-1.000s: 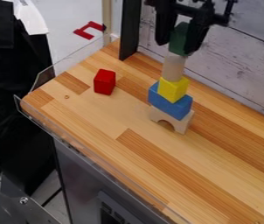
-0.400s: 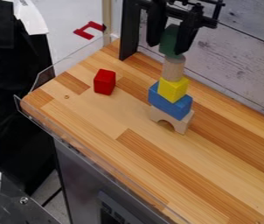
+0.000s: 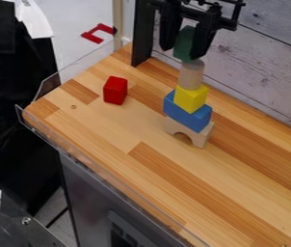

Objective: Put the green cube to the top of cylinder

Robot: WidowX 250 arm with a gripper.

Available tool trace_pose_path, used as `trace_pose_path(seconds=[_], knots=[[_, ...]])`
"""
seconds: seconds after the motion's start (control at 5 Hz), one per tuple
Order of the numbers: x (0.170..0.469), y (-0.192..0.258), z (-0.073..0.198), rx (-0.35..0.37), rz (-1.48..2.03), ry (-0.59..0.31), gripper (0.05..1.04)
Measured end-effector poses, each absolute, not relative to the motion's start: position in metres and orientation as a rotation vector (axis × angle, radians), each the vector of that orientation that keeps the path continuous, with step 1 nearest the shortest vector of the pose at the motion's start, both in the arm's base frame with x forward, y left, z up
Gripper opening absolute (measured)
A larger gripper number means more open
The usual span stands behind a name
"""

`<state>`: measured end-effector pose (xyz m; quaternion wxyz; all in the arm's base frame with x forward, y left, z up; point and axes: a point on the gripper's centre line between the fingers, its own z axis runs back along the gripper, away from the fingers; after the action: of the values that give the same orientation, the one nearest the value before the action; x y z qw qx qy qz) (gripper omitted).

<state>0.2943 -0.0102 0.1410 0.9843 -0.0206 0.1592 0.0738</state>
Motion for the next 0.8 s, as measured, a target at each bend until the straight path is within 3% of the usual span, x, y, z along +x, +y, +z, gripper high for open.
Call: trace_pose_path(seconds=[0.4,0.6,0.8], knots=[[0.2936,-0.0150,0.1412,-0.046,0.140,0.324,0.514],[0.2925,-0.0162,0.1410,-0.061,0.139,0.329,0.583],[0.2902,-0.0150,0.1331,-0.075,0.169,0.386,0.891]])
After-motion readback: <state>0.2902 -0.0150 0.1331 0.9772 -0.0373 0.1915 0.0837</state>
